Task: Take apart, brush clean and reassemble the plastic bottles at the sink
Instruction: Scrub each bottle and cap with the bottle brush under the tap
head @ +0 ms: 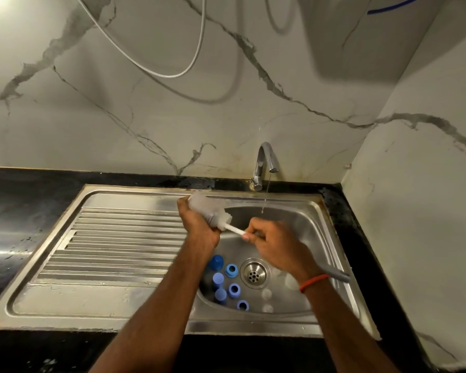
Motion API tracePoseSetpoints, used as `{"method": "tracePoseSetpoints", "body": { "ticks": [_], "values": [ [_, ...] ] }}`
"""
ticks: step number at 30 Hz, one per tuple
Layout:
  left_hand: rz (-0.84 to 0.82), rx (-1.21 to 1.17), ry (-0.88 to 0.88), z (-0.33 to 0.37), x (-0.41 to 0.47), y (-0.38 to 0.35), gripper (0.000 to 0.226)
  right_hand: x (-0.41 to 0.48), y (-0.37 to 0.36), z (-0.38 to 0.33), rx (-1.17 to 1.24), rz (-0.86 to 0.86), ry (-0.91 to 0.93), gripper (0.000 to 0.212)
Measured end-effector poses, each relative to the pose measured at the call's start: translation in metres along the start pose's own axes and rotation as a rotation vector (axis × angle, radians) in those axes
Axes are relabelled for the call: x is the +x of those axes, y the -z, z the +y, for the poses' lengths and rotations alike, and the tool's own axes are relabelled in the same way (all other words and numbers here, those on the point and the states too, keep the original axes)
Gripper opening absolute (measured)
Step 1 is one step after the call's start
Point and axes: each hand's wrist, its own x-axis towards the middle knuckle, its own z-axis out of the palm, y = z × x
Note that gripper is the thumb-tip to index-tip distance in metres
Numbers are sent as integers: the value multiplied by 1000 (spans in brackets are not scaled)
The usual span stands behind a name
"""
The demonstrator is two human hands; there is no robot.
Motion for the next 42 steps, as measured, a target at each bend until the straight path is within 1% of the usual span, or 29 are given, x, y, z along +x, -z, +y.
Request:
{"method": "tracePoseSetpoints", "body": {
  "ticks": [1,2,3,6,9,14,16,19,20,21,23,25,26,28,30,32,34,38,40,42],
  "values": [
    [-11,-5,3,2,-1,0,50,1,7,3,79,12,8,11],
    [-22,-13,12,4,0,-2,50,1,11,6,108,48,12,11],
    [-31,-22,17,6,0,-5,49,0,12,8,73,96,26,12],
    [-24,-49,3,14,-1,-13,44,-9,8,13,-150,181,79,16],
    [-16,-92,-8,19,-2,-12,40,-16,9,23,-204,190,135,12],
    [0,6,7,4,1,-14,50,-9,10,12,-270,208,141,17],
    [12,-23,2,10,3,-15,49,-6,7,11,-220,178,142,16],
    [40,-53,12,19,6,-14,48,-8,12,26,-37,100,98,11],
    [35,-53,8,18,6,-14,50,-8,14,28,-35,89,95,10],
    [23,-44,5,15,6,-14,53,-8,16,29,-62,95,97,10],
    [4,-13,15,7,6,-16,57,-6,16,25,-172,160,104,13],
    [2,0,32,4,9,-19,59,-4,12,16,-274,220,109,17],
    [5,-9,38,5,11,-21,59,-4,8,12,-286,228,103,18],
    [2,-28,38,8,15,-22,57,-3,0,8,-228,216,71,19],
    [0,-30,33,10,19,-21,54,-1,0,13,-102,162,43,16],
    [11,-63,28,12,23,-18,53,1,12,24,-39,101,70,14],
    [25,-90,20,15,28,-16,56,4,26,34,-74,83,109,15],
    [19,-27,52,0,28,-25,62,13,17,21,-191,184,93,13],
    [30,-12,44,-5,31,-29,66,19,9,21,-120,151,49,13],
    [47,-36,4,0,35,-29,68,21,12,33,-17,59,9,9]
  ]
}}
